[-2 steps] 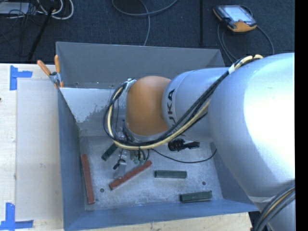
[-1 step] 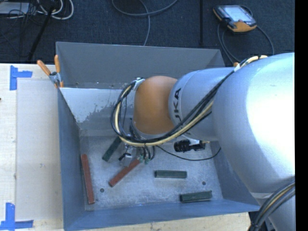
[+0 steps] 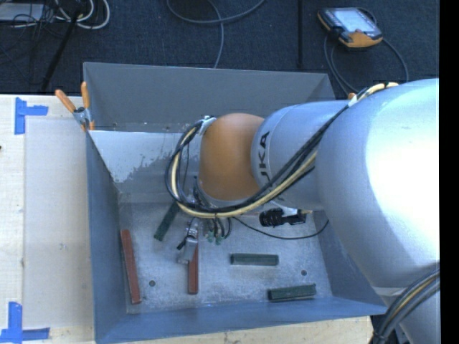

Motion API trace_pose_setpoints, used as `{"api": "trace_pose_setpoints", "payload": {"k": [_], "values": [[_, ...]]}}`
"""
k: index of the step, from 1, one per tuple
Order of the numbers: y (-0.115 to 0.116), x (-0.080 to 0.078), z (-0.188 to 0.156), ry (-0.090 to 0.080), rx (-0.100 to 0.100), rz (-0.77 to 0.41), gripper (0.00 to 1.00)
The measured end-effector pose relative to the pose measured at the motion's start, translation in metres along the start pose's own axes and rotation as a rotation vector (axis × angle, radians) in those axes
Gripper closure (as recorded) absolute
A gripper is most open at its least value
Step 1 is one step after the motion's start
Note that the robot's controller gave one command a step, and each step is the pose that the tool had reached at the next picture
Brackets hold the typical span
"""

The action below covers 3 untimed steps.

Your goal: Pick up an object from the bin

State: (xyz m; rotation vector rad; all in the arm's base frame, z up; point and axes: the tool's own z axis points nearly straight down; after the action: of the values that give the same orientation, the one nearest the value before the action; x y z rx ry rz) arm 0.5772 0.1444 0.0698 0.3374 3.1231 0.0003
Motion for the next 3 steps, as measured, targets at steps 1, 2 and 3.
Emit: {"api": "trace_pose_setpoints", "payload": {"k": [1, 2, 3], "values": [[0.0, 0.0, 0.0, 0.0, 0.0, 0.001, 0.0], [0.024, -0.022, 0.0, 0.0, 0.001, -0.028, 0.0], [0.057, -0.031, 0.0, -0.001, -0.001, -0.255, 1.0]]}}
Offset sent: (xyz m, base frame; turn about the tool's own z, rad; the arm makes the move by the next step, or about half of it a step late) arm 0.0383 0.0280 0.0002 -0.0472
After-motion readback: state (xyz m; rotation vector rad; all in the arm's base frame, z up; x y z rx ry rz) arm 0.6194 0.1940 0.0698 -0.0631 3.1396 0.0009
